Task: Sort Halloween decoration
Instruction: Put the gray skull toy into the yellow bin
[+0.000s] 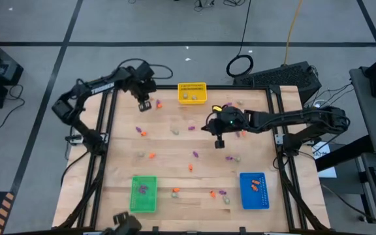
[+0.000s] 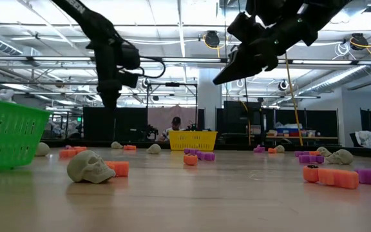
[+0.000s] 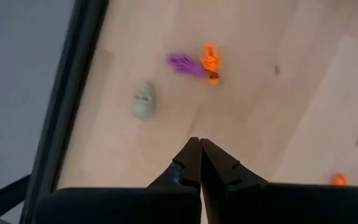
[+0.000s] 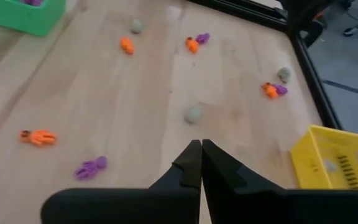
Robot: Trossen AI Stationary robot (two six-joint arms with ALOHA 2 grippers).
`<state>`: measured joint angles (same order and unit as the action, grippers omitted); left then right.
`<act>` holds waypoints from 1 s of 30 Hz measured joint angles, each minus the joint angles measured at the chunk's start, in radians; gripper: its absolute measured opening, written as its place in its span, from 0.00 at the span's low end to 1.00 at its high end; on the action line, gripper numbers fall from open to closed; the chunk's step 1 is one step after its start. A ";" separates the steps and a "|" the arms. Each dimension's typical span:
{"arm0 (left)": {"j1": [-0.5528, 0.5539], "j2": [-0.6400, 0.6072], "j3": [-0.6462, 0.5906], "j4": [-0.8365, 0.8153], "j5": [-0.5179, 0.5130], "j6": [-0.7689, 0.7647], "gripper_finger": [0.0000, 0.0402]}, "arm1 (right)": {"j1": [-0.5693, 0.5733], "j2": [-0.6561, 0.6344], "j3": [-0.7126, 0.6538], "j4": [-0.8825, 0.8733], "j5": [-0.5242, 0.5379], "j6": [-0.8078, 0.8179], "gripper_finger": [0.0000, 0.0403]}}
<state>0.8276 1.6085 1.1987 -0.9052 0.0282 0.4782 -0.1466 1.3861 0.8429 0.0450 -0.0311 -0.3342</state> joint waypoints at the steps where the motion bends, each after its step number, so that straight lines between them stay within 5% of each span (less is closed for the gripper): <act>1: 0.011 0.017 0.028 -0.012 0.003 0.000 0.00 | -0.006 0.000 0.000 0.000 0.000 0.000 0.00; 11: 0.062 0.298 0.353 -0.243 0.005 0.185 0.00 | -0.023 0.000 0.000 0.000 0.000 -0.027 0.00; 19: 0.063 0.409 0.405 -0.235 -0.035 0.182 0.01 | -0.023 0.000 0.000 0.000 0.000 -0.030 0.00; 30: 0.060 0.433 0.405 -0.212 -0.065 0.152 0.32 | -0.022 0.000 0.000 -0.012 0.000 -0.030 0.00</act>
<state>0.8879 2.0411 1.6036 -1.1171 -0.0372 0.6300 -0.1688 1.3857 0.8429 0.0330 -0.0315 -0.3637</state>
